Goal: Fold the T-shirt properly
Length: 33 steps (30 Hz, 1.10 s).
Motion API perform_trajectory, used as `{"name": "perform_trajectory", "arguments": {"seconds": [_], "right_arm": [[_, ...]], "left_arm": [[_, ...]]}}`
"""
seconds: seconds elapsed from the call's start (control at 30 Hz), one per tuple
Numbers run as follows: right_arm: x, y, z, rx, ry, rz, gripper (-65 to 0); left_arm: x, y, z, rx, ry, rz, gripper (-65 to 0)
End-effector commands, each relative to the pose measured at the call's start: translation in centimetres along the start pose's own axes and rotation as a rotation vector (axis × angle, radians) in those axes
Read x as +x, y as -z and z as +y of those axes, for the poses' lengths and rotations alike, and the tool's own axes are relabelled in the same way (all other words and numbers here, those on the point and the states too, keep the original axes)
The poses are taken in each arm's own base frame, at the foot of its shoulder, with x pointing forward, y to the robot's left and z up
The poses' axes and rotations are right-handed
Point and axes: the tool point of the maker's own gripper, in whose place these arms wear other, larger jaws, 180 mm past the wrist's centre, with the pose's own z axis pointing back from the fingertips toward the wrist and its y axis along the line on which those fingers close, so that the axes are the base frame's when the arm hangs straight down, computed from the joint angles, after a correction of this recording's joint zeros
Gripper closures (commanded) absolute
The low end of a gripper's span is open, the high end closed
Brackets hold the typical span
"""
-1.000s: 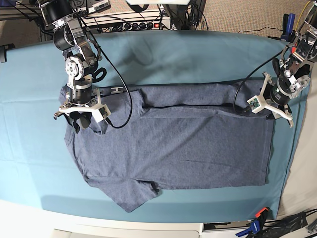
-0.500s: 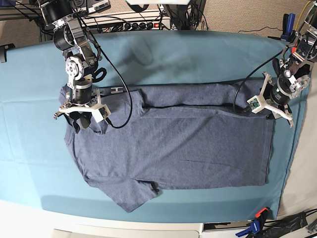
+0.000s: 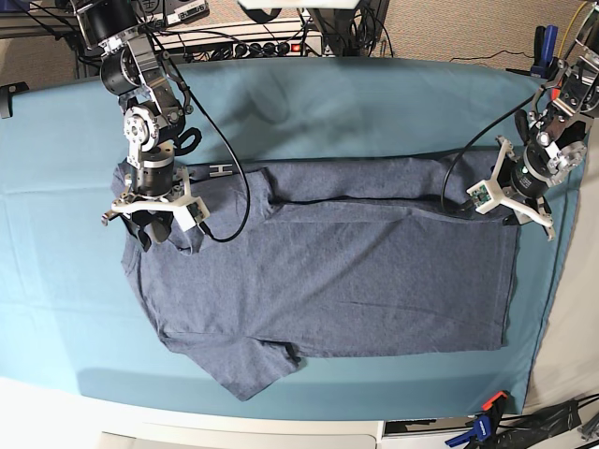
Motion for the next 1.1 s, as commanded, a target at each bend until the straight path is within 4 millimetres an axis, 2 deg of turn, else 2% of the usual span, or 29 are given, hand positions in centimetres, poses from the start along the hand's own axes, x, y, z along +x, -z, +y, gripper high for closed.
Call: {"name": "perform_trajectory", "arguments": {"seconds": [0.0,1.07], "right_arm": [[0.49,0.29,-1.79,-0.055,-0.005,-0.022,-22.7],[0.49,0.29,-1.79,-0.055,-0.005,-0.022,-22.7]], "left_arm": [[0.13,-0.29,1.76,0.046,0.009,-0.007,-23.0],[0.20,-0.29,1.65,0.039,-0.004,-0.011,-23.0]]}}
